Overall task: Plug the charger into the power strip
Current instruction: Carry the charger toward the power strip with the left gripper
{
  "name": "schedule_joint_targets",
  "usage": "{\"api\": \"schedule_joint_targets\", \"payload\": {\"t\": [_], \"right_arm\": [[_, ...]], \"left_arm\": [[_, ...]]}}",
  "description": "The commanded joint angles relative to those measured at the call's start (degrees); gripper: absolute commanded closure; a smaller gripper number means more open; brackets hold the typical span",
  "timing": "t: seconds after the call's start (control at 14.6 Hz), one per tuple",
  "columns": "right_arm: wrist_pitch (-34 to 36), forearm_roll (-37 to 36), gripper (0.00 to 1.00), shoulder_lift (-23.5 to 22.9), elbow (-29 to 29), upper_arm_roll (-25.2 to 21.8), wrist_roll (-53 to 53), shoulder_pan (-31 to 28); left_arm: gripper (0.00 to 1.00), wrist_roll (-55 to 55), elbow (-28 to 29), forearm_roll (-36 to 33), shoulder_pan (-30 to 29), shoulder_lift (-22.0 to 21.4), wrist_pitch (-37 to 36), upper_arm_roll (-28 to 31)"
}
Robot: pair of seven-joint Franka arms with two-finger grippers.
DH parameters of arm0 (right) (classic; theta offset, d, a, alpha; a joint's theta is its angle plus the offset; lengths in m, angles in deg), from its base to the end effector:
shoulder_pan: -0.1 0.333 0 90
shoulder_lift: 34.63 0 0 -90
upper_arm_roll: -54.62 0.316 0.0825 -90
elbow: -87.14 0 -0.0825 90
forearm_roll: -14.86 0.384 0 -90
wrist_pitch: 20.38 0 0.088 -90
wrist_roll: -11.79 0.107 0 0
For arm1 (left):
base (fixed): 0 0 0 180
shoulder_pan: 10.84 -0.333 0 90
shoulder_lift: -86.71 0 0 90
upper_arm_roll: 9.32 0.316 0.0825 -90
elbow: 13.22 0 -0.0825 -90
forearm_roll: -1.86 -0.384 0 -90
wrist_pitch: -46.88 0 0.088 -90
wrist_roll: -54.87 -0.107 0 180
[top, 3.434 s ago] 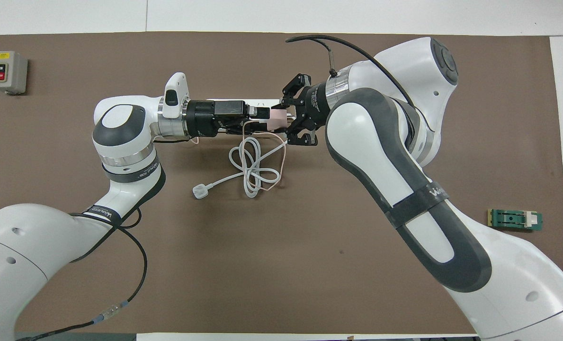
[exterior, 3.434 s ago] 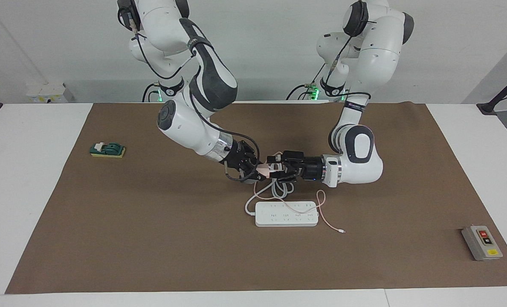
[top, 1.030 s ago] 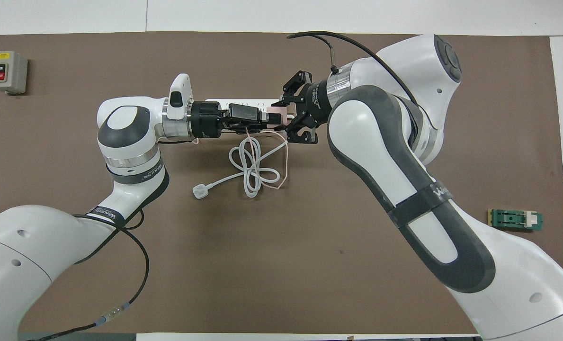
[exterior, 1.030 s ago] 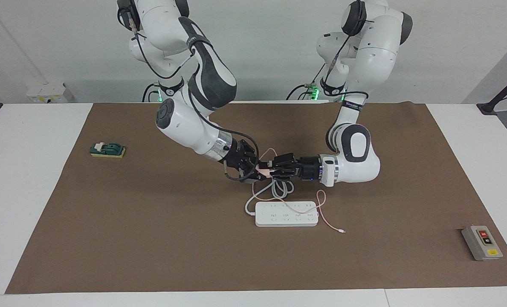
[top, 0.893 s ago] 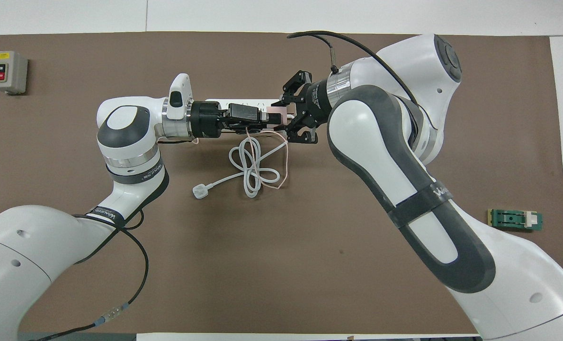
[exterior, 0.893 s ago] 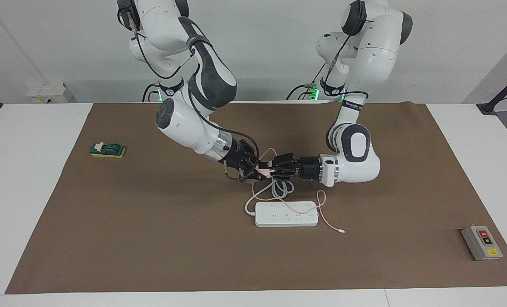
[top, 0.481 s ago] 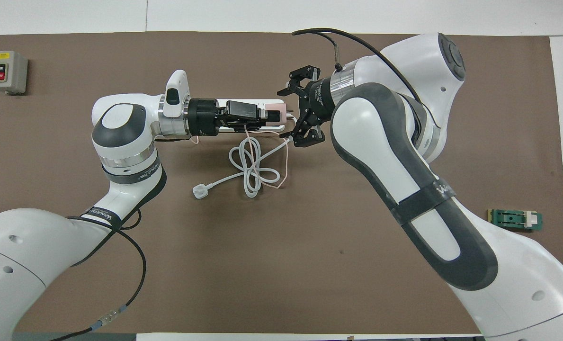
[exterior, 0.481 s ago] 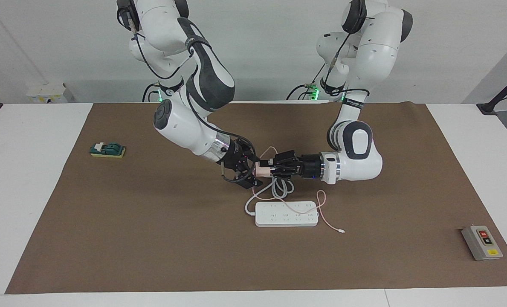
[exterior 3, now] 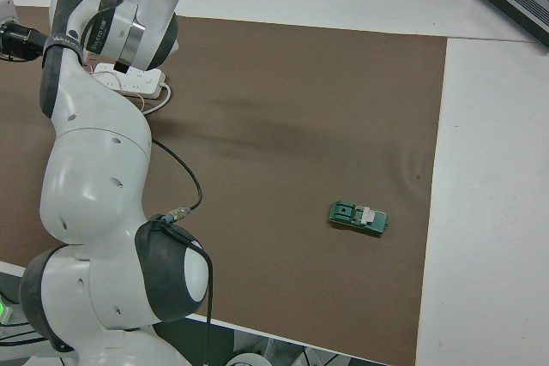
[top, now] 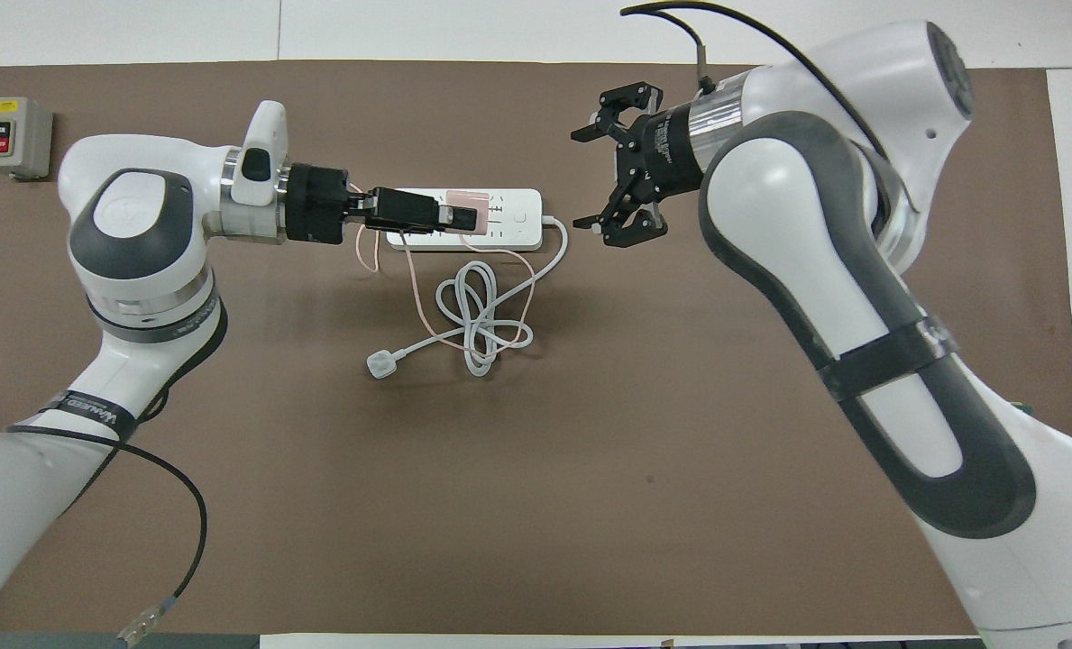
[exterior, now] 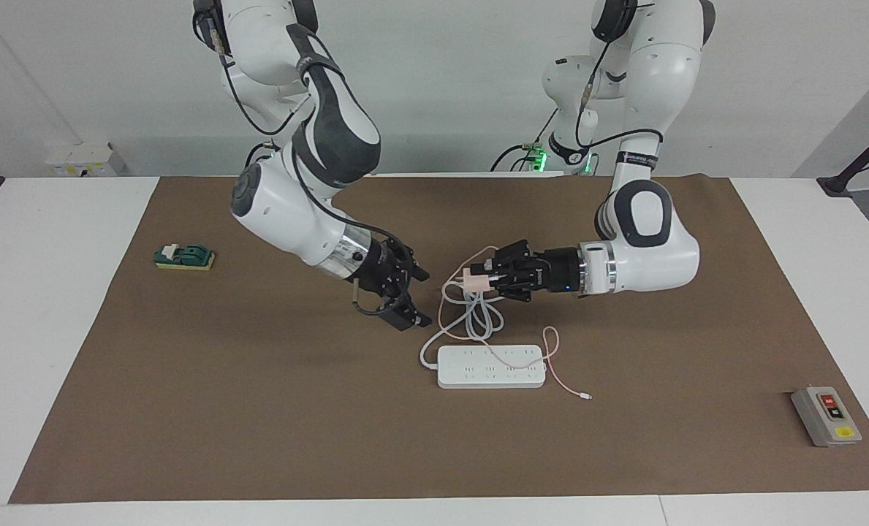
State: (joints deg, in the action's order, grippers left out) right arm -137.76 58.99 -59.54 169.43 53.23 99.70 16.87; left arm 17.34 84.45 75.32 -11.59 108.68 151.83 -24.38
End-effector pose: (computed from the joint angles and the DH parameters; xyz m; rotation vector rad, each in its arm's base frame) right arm 0.6728 0.2276 0.4747 -1.7783 1.7741 0.5844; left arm 0.6215 -0.2179 0.4163 1.8230 -0.3051 0.0430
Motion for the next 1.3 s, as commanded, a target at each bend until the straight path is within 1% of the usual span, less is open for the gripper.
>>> {"api": "schedule_joint_targets", "payload": {"t": [0.0, 0.14, 0.27, 0.41, 0.55, 0.69, 0.82, 0.96, 1.1, 1.24], "right_arm": [[2.5, -3.2, 0.0, 1.5, -0.6, 0.3, -0.6, -3.5], [2.9, -6.3, 0.0, 2.6, -0.5, 0.3, -3.2, -4.1], [3.0, -7.5, 0.0, 3.4, -0.5, 0.3, -6.3, -5.4], [4.4, -9.1, 0.0, 4.0, -0.5, 0.3, -11.8, -7.0], [6.8, -10.6, 0.0, 4.4, -0.5, 0.2, -17.9, -8.8], [9.1, -12.6, 0.0, 5.4, -0.4, 0.1, -24.5, -10.5], [12.3, -15.9, 0.0, 6.4, -0.4, 0.1, -32.7, -12.0], [15.3, -18.8, 0.0, 7.2, -0.4, 0.1, -40.9, -13.9], [17.7, -22.8, 0.0, 8.6, -0.2, 0.1, -50.2, -14.8], [19.7, -27.1, 0.0, 9.6, -0.1, 0.2, -61.0, -16.3]], "left_arm": [[1.0, 0.0, -1.0, -11.4, -5.5, -4.0, -3.4, -0.1], [1.0, -0.1, -4.0, -18.0, -9.9, -4.2, -9.0, -0.1], [1.0, -0.9, -6.3, -23.5, -13.6, -4.2, -14.2, -0.1], [1.0, -5.1, -9.0, -30.2, -13.8, -4.0, -14.7, -0.1], [1.0, -7.0, -9.2, -37.3, -12.8, -3.5, -12.8, -0.4], [1.0, -9.0, -9.2, -43.8, -9.1, -3.4, -6.7, -0.6], [1.0, -13.5, -9.2, -46.7, -5.4, -3.2, -0.5, -0.5], [1.0, -14.2, -9.1, -53.0, -1.0, -3.1, 5.7, -0.5], [1.0, -14.1, -7.8, -58.2, 2.8, -2.5, 13.1, -0.4], [1.0, -14.4, -5.6, -65.4, 5.3, -2.6, 19.2, -0.5]]}}
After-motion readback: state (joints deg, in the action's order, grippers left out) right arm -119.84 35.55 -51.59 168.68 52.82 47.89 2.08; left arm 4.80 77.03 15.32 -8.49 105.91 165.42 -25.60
